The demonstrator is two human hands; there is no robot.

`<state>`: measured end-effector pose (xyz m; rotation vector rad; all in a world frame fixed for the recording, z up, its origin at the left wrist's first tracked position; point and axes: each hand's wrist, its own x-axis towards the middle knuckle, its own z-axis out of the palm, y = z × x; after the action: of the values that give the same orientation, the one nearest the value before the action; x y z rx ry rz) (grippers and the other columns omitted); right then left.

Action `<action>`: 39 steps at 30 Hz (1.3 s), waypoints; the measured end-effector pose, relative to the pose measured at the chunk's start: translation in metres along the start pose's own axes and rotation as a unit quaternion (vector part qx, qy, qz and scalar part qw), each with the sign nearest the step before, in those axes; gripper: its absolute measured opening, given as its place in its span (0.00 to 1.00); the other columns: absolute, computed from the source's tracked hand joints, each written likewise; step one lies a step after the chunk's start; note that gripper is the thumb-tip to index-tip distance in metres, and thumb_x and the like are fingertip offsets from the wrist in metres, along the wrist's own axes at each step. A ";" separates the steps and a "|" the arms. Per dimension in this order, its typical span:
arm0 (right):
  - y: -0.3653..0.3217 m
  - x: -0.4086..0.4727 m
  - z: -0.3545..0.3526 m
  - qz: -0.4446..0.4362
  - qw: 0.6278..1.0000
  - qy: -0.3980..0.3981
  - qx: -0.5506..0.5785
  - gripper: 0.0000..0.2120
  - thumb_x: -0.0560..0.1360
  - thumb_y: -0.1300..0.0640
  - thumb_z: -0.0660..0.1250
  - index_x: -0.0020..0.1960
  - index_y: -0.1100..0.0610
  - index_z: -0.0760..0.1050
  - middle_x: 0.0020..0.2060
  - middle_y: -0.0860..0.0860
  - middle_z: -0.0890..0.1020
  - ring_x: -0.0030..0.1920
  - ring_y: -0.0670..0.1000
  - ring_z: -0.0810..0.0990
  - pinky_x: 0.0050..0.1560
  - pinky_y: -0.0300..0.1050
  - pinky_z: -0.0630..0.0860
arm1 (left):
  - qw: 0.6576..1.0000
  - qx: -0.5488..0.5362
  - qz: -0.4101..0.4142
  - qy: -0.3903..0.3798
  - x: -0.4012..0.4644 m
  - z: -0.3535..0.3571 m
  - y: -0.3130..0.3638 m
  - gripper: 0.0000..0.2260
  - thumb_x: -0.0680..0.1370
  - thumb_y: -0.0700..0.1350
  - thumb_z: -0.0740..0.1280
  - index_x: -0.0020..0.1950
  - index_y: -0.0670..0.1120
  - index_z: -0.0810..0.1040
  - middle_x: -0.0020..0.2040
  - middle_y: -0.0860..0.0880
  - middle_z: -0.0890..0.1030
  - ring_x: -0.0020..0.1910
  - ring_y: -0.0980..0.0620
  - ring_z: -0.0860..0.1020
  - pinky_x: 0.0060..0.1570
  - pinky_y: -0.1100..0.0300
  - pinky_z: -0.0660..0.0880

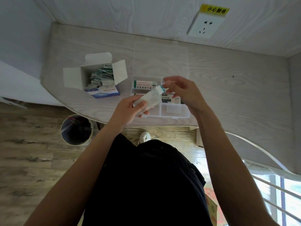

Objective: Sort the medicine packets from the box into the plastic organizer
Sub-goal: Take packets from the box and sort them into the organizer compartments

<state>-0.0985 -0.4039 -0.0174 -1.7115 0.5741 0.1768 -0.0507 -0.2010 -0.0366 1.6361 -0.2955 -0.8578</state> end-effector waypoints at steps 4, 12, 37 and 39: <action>-0.003 0.003 0.007 -0.013 0.999 0.017 0.025 0.05 0.72 0.63 0.70 0.47 0.57 0.80 0.35 0.46 0.84 0.34 0.43 0.81 0.34 0.33 0.73 | 1.000 0.011 0.003 0.013 0.006 0.005 -0.002 0.08 0.79 0.39 0.62 0.54 0.49 0.76 0.38 0.56 0.83 0.34 0.58 0.81 0.31 0.66 0.75; 0.035 0.020 -0.023 0.075 0.943 0.319 -0.052 0.07 0.72 0.58 0.71 0.50 0.56 0.81 0.43 0.50 0.83 0.41 0.46 0.81 0.42 0.40 0.80 | 0.996 0.003 -0.016 0.088 0.008 -0.004 -0.014 0.07 0.78 0.39 0.63 0.55 0.48 0.76 0.40 0.49 0.81 0.35 0.58 0.82 0.33 0.65 0.76; -0.005 -0.019 0.026 0.076 0.991 -0.054 0.098 0.14 0.79 0.52 0.61 0.59 0.60 0.73 0.46 0.55 0.82 0.41 0.53 0.84 0.41 0.43 0.80 | 0.856 0.380 0.323 0.135 0.004 -0.006 -0.012 0.11 0.78 0.42 0.63 0.58 0.43 0.79 0.53 0.46 0.81 0.50 0.50 0.79 0.50 0.60 0.76; 0.000 -0.019 0.032 0.047 0.987 -0.056 0.140 0.11 0.75 0.62 0.67 0.56 0.62 0.76 0.45 0.56 0.82 0.42 0.53 0.84 0.44 0.42 0.80 | 0.854 0.389 0.323 0.119 0.006 -0.007 -0.016 0.13 0.78 0.42 0.62 0.60 0.41 0.78 0.55 0.44 0.80 0.53 0.48 0.76 0.56 0.61 0.71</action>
<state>-0.1088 -0.3683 -0.0165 -1.3937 0.5687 0.2454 -0.0457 -0.1950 -0.0535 2.1460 -1.0508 0.0241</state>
